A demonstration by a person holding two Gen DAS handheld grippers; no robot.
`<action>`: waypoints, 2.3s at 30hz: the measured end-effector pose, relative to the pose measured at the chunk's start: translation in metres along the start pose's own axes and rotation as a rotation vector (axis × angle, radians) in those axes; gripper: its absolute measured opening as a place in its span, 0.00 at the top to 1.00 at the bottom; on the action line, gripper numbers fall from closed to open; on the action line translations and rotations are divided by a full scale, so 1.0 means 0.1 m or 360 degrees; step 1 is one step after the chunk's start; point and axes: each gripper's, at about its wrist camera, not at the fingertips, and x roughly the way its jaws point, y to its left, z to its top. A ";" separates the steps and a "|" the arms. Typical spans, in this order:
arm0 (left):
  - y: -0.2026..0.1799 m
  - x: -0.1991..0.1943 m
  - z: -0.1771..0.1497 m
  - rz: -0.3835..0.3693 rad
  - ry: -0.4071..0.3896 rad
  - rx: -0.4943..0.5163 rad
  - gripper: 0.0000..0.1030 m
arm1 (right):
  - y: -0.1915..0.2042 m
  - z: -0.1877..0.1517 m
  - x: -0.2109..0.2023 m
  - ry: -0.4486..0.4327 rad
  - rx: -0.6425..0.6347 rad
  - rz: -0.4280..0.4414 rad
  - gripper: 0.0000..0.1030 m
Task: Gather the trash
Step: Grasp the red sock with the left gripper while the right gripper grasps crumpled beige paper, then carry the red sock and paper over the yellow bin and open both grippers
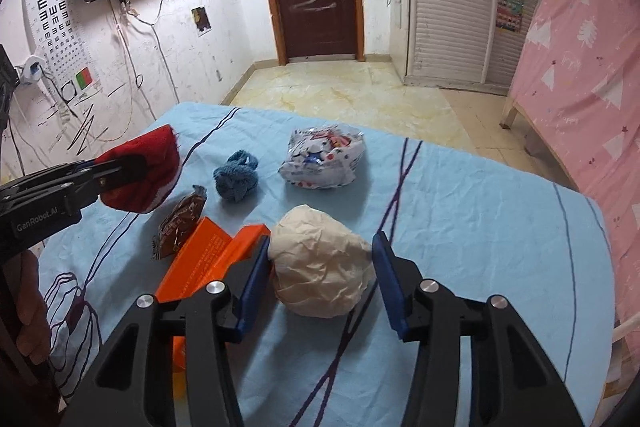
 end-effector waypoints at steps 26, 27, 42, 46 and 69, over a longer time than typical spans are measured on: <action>-0.72 -0.35 0.05 0.0001 -0.0152 0.0139 0.86 | -0.45 -0.20 -0.78 -0.0283 0.0153 -0.0106 0.57; -0.77 -0.35 0.05 -0.0001 -0.0155 0.0147 0.86 | -0.49 -0.22 -0.82 -0.0295 0.0166 -0.0112 0.57; -1.47 -0.41 0.03 -0.0091 -0.0176 0.0286 0.86 | -1.04 -0.56 -1.39 -0.0434 0.0319 -0.0232 0.57; -1.75 -0.45 0.00 -0.0154 -0.0166 0.0333 0.86 | -1.21 -0.70 -1.56 -0.0465 0.0366 -0.0284 0.57; -3.02 -0.49 -0.29 -0.0369 -0.0119 0.0598 0.86 | -2.08 -1.61 -2.16 -0.0512 0.0653 -0.0531 0.57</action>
